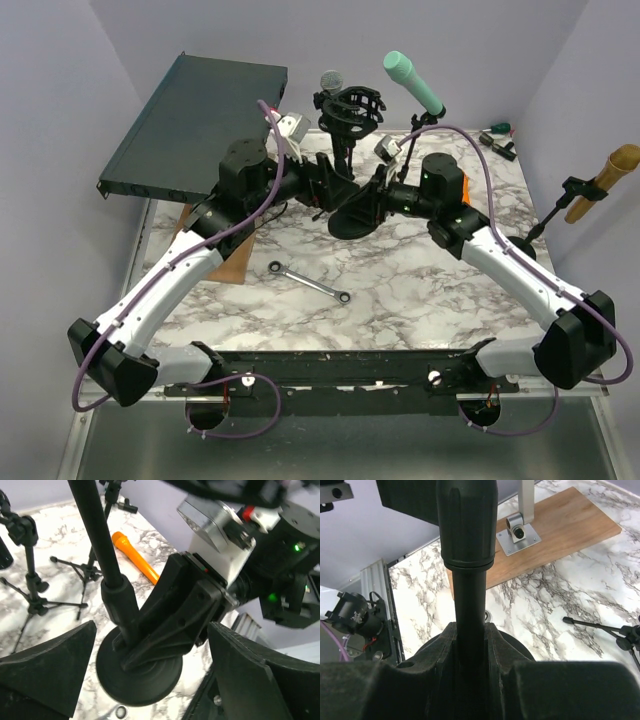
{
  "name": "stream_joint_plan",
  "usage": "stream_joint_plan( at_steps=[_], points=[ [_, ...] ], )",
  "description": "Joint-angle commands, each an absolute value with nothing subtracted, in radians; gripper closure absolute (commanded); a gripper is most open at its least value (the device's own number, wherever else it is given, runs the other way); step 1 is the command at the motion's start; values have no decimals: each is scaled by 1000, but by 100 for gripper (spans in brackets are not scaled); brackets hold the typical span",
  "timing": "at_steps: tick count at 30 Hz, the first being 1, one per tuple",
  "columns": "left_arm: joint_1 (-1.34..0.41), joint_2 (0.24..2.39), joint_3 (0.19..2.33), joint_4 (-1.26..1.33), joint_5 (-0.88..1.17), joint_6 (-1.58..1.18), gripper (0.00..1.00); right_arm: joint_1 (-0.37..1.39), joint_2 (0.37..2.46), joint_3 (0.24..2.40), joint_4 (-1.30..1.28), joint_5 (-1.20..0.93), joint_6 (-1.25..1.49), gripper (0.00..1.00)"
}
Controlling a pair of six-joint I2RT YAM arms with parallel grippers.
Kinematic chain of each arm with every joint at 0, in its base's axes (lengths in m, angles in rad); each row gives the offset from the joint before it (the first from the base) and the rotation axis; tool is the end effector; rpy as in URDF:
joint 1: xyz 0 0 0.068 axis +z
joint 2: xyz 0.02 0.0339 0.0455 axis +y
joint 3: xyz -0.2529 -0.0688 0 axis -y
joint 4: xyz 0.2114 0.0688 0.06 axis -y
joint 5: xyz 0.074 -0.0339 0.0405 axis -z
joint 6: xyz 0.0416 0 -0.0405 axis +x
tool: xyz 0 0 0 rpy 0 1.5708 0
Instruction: Remove the microphone from the stand
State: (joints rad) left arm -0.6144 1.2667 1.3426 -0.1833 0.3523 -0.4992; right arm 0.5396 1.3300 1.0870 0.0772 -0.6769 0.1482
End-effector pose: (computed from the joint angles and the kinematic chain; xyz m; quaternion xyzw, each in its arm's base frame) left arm 0.2066 -0.1633 0.4185 0.1591 0.7246 -0.4583 0.4895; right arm 0.2305 0.1684 0.3489 -0.3504 0.6645 0.4441 0.4883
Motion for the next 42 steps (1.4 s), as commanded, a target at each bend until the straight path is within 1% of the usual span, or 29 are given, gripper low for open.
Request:
stream_joint_plan(
  at_steps=[1, 8, 12, 15, 19, 30, 33, 34, 37, 38, 39, 42],
  points=[
    [-597, 1145, 1285, -130, 450, -380, 1, 531, 1263, 1092, 119, -726, 144, 99],
    [-479, 1046, 1204, -6, 756, -282, 1, 517, 1225, 1064, 221, -1008, 218, 99],
    [-454, 1045, 1176, 65, 931, -263, 1, 513, 1220, 1029, 397, -1151, 365, 99],
    [-454, 1073, 1150, 165, 1000, -312, 3, 510, 1233, 1014, 518, -1218, 458, 99],
    [-465, 1139, 1157, 301, 1030, -411, 11, 511, 1250, 1005, 584, -1239, 507, 99],
    [-518, 1214, 1121, 539, 1012, -606, 24, 510, 1267, 972, 538, -1172, 432, 99],
    [-520, 1224, 1127, 544, 987, -629, 32, 510, 1263, 966, 506, -1148, 397, 99],
    [-522, 1226, 1131, 533, 974, -628, 36, 509, 1261, 965, 498, -1139, 386, 99],
    [-540, 1237, 1145, 464, 918, -594, 54, 509, 1256, 975, 438, -1089, 339, 99],
    [-548, 1240, 1151, 429, 898, -577, 59, 510, 1254, 986, 399, -1066, 309, 99],
    [-560, 1243, 1161, 384, 864, -553, 66, 510, 1252, 994, 367, -1035, 283, 99],
    [-593, 1243, 1184, 248, 741, -491, 82, 509, 1242, 1014, 280, -921, 212, 99]
  ],
)
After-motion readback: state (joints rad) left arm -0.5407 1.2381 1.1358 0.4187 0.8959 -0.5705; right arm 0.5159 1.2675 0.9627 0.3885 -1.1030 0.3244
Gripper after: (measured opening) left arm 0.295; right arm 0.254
